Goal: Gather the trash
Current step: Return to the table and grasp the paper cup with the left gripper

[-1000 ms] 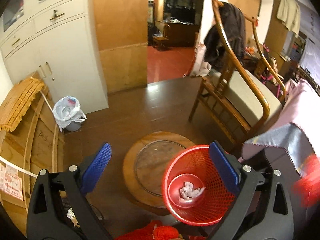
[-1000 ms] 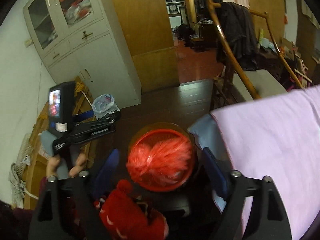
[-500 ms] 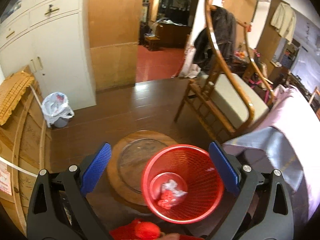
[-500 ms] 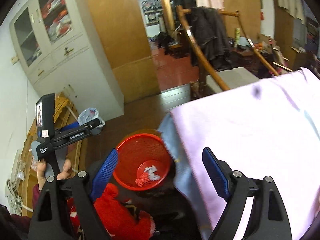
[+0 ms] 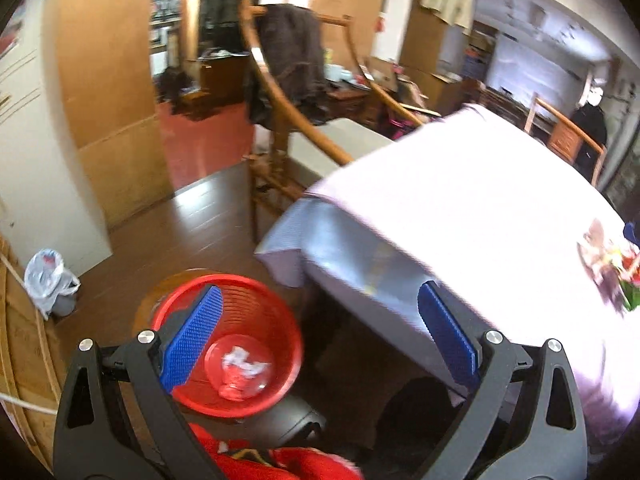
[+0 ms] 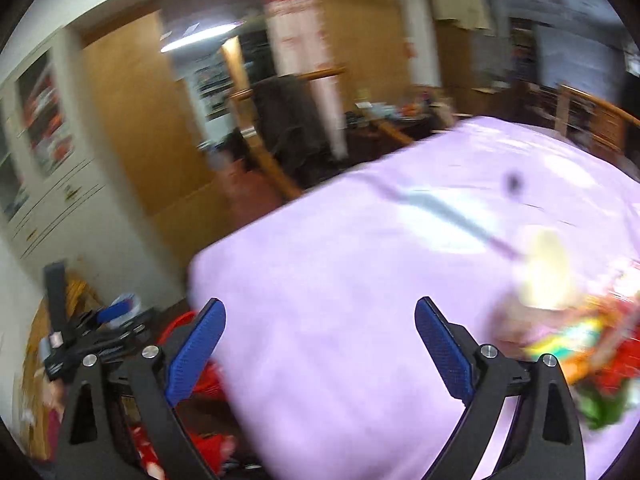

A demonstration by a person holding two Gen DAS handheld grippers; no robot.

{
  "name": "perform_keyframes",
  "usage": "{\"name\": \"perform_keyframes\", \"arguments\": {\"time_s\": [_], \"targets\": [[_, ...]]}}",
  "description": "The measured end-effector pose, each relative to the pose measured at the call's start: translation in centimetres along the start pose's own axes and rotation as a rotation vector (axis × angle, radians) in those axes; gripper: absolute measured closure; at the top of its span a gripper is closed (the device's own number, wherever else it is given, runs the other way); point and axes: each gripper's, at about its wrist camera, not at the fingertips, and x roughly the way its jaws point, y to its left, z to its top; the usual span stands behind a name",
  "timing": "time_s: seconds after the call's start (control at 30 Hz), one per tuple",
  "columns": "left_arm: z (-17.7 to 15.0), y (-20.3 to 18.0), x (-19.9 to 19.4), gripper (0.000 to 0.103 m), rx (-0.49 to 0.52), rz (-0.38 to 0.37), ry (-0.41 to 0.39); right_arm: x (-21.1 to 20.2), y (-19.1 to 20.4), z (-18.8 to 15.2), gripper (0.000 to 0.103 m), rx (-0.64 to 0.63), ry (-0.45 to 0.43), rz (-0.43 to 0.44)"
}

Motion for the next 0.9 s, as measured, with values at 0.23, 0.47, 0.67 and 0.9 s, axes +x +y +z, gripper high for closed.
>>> {"name": "perform_keyframes", "arguments": {"time_s": [0.23, 0.47, 0.67, 0.9], "targets": [[1.1, -8.9, 1.0, 0.008, 0.134, -0.085, 0.036, -5.7, -15.5, -2.1, 0.009, 0.24, -0.05, -0.298], [2.6, -21.0, 3.0, 0.008, 0.323, -0.254, 0.058, -14.2, -21.8, -5.0, 0.008, 0.361, -0.226, -0.26], [3.4, -31.4, 4.1, 0.008, 0.463, -0.351, 0.045, -15.5, -23.8, -5.0, 0.006, 0.361, -0.275, -0.339], [3.5, -38.0, 6.8, 0.008, 0.519, -0.326, 0.061, -14.6, -26.7, -6.4, 0.006, 0.46, -0.265, -0.265]]}}
